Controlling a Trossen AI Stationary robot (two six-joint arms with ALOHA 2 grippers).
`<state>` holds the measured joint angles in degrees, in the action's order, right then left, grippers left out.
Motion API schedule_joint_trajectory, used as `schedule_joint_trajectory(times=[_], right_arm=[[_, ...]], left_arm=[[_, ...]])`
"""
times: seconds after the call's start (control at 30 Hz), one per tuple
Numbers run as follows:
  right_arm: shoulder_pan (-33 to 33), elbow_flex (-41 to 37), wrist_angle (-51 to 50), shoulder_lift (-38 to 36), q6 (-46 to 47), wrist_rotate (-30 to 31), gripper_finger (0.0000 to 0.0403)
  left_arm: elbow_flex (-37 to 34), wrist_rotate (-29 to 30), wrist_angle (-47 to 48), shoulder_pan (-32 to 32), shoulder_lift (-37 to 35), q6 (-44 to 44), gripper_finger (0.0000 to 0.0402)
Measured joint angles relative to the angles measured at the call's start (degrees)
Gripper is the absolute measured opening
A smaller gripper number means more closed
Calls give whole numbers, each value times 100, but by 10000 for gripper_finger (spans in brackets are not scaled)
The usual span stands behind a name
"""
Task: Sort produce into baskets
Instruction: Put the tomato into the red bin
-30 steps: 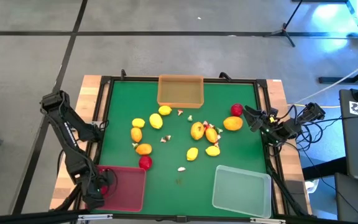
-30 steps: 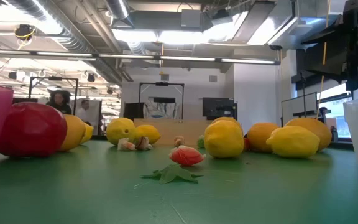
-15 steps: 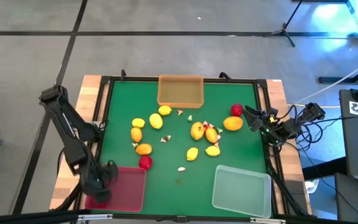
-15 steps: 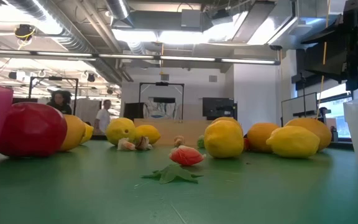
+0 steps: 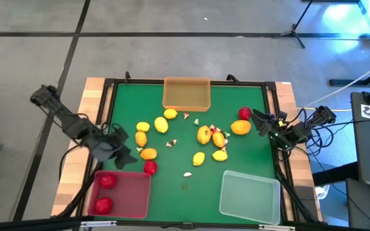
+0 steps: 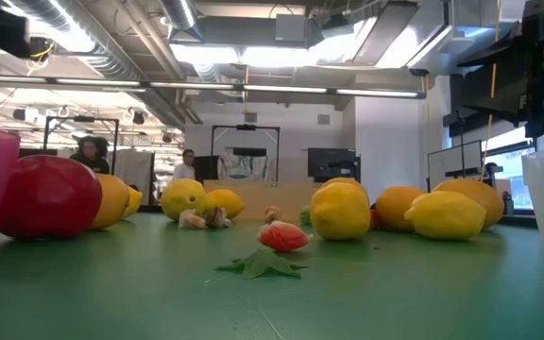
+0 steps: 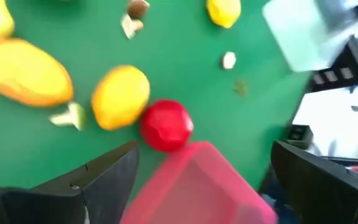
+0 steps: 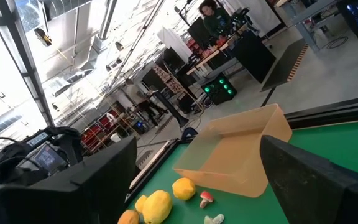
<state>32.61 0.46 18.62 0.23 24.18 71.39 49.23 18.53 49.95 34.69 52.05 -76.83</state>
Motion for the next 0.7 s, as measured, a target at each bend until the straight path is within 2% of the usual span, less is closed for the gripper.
schedule_joint_trajectory(times=[0.2,0.4,0.57,0.7], right_arm=[[0,0,2,0,2,-6,337],[0,0,-2,0,2,-5,337],[-1,1,-136,0,2,-297,337],[1,1,-361,0,4,-598,337]], left_arm=[[0,-721,-325,-1011,612,1982,355],[2,-1357,-954,-1596,1416,3578,355],[226,-1527,-744,-1719,2174,3613,355],[649,-1528,158,-1827,2839,2450,355]])
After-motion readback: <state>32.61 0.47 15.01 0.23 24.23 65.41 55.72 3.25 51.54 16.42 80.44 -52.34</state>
